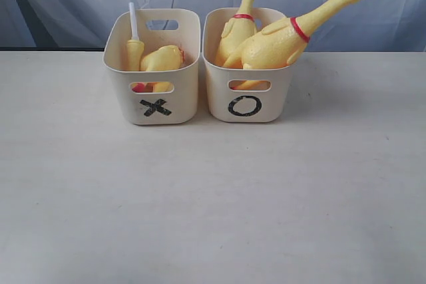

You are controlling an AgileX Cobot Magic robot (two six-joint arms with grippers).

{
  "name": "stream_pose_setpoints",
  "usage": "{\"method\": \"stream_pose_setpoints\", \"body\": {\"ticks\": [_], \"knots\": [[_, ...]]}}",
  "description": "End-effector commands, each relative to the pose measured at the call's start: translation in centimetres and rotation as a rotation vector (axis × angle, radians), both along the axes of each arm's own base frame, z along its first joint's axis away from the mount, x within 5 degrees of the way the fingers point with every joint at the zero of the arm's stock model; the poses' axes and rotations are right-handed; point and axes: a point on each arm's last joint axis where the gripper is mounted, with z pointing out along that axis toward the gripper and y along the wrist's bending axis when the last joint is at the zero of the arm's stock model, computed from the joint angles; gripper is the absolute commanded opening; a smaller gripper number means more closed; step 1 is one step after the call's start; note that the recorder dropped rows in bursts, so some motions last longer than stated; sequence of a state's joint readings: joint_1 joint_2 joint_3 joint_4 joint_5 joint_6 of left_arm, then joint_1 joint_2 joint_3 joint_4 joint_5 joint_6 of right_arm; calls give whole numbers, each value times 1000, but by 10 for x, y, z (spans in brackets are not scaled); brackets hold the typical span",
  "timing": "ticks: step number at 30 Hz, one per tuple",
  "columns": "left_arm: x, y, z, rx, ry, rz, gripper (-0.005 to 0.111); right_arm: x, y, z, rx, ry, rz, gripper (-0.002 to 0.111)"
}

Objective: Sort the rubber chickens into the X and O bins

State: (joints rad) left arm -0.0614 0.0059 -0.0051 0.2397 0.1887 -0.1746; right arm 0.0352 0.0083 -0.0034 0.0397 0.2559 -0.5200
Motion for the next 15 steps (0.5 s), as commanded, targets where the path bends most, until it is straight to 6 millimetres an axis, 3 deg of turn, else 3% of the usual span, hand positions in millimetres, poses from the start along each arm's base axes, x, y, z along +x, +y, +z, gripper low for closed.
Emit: {"method": "stream_pose_setpoints", "body": {"ticks": [1,15], "knots": [[-1,1,-6,-4,54,13,4,-1,0,-4,17,39,1,0],[-1,3,-7,0,58,47,4,-1,1,-5,21,46,2,0]]}}
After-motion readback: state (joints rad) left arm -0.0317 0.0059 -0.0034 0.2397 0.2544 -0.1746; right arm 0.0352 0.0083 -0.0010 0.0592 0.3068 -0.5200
